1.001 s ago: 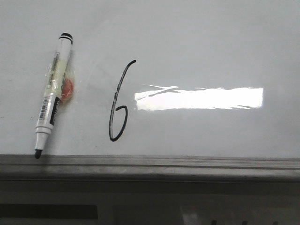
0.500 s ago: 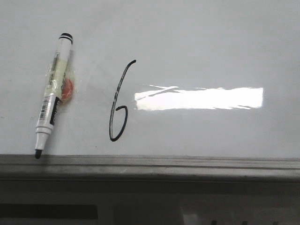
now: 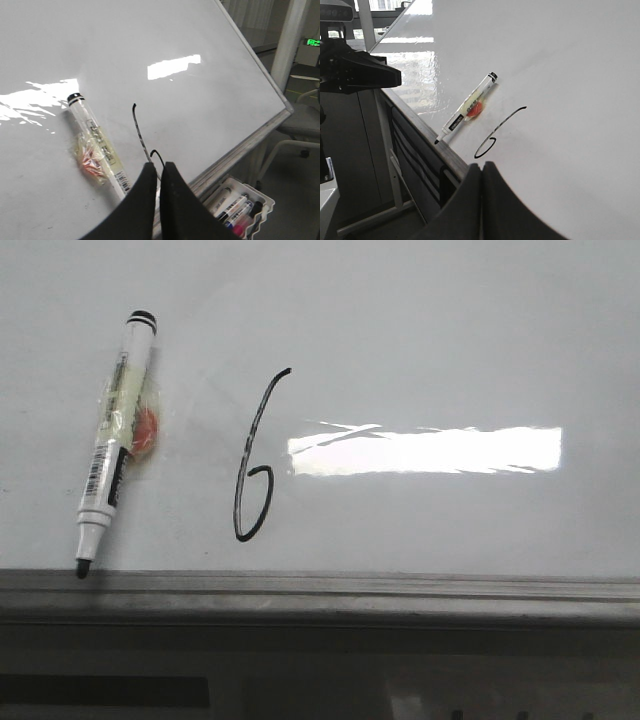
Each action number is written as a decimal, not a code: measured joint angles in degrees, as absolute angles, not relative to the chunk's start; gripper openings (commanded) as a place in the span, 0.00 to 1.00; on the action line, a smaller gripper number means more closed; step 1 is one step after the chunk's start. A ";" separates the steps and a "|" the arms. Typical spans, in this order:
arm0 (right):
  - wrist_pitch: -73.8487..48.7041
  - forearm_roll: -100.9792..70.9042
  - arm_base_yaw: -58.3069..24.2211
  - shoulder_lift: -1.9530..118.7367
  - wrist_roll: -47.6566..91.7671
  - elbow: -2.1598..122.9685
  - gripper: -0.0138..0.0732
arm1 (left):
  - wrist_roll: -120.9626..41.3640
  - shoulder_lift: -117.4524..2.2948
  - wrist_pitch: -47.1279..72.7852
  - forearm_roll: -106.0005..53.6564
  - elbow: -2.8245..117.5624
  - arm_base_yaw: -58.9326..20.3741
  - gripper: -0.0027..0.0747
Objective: Write number 6 on whiteboard
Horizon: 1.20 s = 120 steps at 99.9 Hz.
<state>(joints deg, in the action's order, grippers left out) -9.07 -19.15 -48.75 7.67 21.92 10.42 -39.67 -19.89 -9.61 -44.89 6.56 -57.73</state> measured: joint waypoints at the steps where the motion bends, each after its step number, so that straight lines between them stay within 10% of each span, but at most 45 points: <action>1: -9.07 -19.15 -48.75 7.67 21.92 10.42 0.09 | -39.07 -19.89 -9.60 -44.21 6.53 -57.25 0.01; 78: -9.07 -19.15 -48.75 7.67 21.92 10.42 0.09 | -6.15 -2.21 0.98 -8.16 3.03 -11.98 0.01; 120: -9.07 -19.15 -48.75 7.67 21.92 10.42 0.09 | 5.46 0.33 6.37 -3.05 -0.06 -2.21 0.01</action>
<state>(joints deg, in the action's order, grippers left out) -9.07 -19.15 -48.75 7.67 21.92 10.42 5.46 0.33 6.37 -3.05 -0.06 -2.21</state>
